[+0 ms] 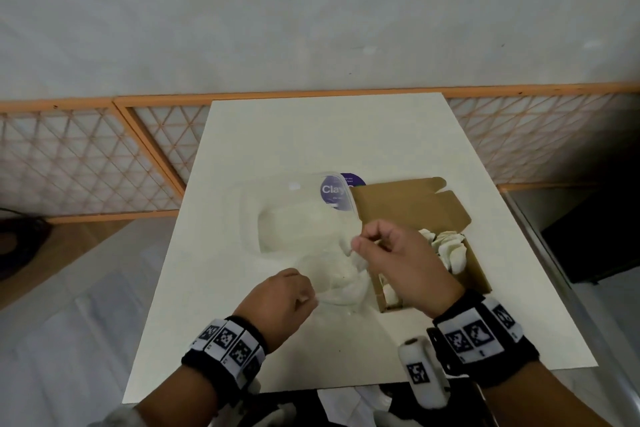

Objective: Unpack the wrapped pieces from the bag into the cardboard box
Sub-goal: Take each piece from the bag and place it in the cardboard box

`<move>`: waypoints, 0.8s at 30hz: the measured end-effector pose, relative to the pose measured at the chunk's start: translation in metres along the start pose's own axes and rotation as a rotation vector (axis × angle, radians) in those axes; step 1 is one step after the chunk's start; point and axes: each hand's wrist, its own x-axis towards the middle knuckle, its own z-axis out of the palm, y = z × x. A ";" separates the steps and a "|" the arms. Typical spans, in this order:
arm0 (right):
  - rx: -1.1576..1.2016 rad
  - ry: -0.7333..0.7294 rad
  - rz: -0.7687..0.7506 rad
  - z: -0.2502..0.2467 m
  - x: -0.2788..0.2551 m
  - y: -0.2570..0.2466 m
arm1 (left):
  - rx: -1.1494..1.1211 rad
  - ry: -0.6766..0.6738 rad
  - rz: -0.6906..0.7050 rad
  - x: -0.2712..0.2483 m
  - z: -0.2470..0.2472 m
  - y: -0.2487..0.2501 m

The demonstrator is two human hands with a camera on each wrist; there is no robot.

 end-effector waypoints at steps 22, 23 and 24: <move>0.087 -0.270 -0.032 0.007 -0.002 -0.018 | -0.883 0.078 0.026 0.006 -0.079 0.054; 0.084 -0.268 -0.029 0.006 -0.002 -0.017 | -0.841 0.089 0.022 0.006 -0.079 0.054; 0.082 -0.264 -0.027 0.007 -0.002 -0.017 | -0.811 0.100 0.015 0.005 -0.078 0.055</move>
